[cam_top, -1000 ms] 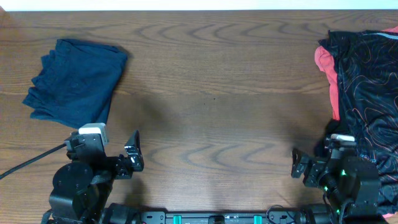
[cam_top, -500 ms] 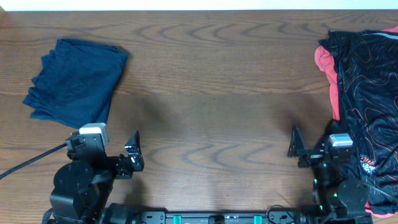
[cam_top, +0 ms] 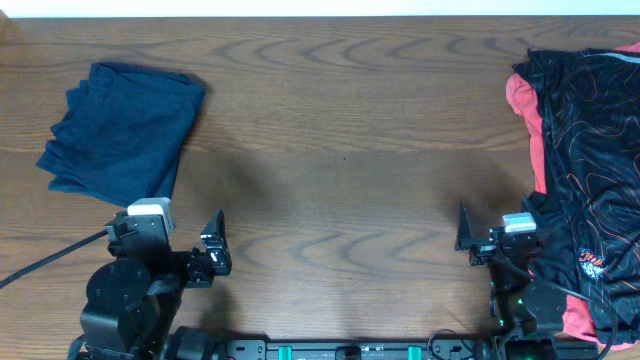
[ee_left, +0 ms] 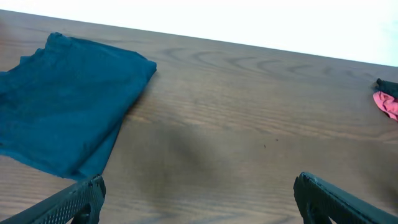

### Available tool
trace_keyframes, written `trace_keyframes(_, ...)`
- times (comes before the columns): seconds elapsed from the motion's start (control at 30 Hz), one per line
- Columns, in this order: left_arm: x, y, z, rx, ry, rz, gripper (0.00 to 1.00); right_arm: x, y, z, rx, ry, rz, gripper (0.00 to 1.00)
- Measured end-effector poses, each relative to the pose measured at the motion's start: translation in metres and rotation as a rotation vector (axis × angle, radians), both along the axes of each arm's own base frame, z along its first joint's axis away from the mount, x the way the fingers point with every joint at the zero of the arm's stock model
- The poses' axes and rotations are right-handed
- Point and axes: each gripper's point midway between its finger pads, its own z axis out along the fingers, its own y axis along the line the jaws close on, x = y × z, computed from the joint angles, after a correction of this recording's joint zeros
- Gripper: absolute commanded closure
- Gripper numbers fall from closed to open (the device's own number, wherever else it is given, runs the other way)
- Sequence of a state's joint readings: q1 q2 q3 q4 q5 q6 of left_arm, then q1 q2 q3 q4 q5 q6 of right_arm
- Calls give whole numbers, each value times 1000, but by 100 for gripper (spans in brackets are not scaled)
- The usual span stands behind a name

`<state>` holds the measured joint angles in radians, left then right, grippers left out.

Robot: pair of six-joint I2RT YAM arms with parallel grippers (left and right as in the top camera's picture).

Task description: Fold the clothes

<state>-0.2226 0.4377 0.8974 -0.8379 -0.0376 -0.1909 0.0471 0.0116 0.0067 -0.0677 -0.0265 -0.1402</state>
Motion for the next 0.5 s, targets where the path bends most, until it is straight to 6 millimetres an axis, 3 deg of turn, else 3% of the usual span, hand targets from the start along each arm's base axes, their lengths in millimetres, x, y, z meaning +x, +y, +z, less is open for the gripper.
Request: trace_keyframes(0.5, 0, 0, 0, 0, 0, 0, 2, 0, 0, 0, -23, -1, 2, 1)
